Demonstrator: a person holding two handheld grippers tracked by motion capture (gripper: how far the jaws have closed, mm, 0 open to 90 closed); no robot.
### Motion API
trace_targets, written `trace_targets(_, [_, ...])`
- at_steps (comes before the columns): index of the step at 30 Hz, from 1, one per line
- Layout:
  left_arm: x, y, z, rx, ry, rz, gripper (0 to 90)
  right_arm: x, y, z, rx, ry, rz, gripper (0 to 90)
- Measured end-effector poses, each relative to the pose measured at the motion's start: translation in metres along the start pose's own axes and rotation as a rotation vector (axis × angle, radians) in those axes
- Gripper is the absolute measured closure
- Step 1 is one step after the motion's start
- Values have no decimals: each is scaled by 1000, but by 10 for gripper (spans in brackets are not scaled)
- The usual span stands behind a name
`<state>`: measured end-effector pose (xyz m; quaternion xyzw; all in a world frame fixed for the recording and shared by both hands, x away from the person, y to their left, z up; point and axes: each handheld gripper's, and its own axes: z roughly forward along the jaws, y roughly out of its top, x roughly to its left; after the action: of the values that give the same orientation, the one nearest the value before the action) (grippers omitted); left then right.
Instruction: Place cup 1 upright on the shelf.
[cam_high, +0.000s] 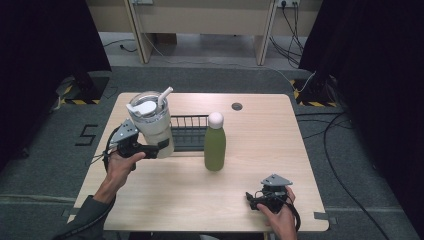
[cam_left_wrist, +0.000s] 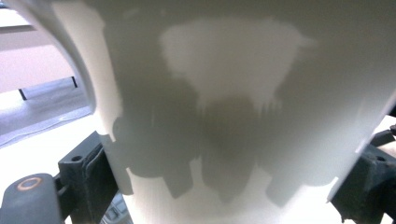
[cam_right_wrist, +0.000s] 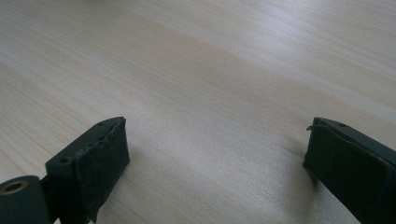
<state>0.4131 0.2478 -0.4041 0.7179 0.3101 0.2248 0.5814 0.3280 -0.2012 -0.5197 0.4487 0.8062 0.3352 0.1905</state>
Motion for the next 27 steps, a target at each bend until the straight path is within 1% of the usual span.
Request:
trace_targets(2, [3, 6, 2, -2, 9, 4, 104, 0, 0, 0, -1, -1, -3, 65])
trace_targets(3, [3, 6, 2, -2, 9, 4, 105, 0, 0, 0, 1, 0, 4, 65])
trace_targets(6, [5, 11, 4, -3, 4, -6, 105, 0, 0, 0, 4, 0, 1, 65])
trace_targets(10, [8, 19, 8, -7, 8, -2, 105, 0, 0, 0, 2, 0, -5, 64])
trace_targets(11, [9, 22, 11, -8, 10, 2, 105, 0, 0, 0, 4, 0, 2, 64])
trace_targets(13, [10, 25, 13, -6, 12, 9, 104, 0, 0, 0, 4, 0, 0, 64])
trace_targets(15, [10, 26, 15, -5, 12, 10, 104, -1, 0, 0, 2, -1, -5, 64])
trace_targets(17, [12, 28, 20, -7, 14, 4, 105, 0, 0, 0, 4, 0, 0, 65])
trace_targets(18, [12, 28, 20, -7, 14, 4, 104, 0, 0, 0, 4, 0, 0, 65])
trace_targets(25, [20, 32, 36, -6, 29, -3, 104, 0, 0, 0, 4, -1, -1, 64])
trace_targets(27, [21, 32, 38, -6, 31, -7, 105, 0, 0, 0, 4, 0, 2, 65])
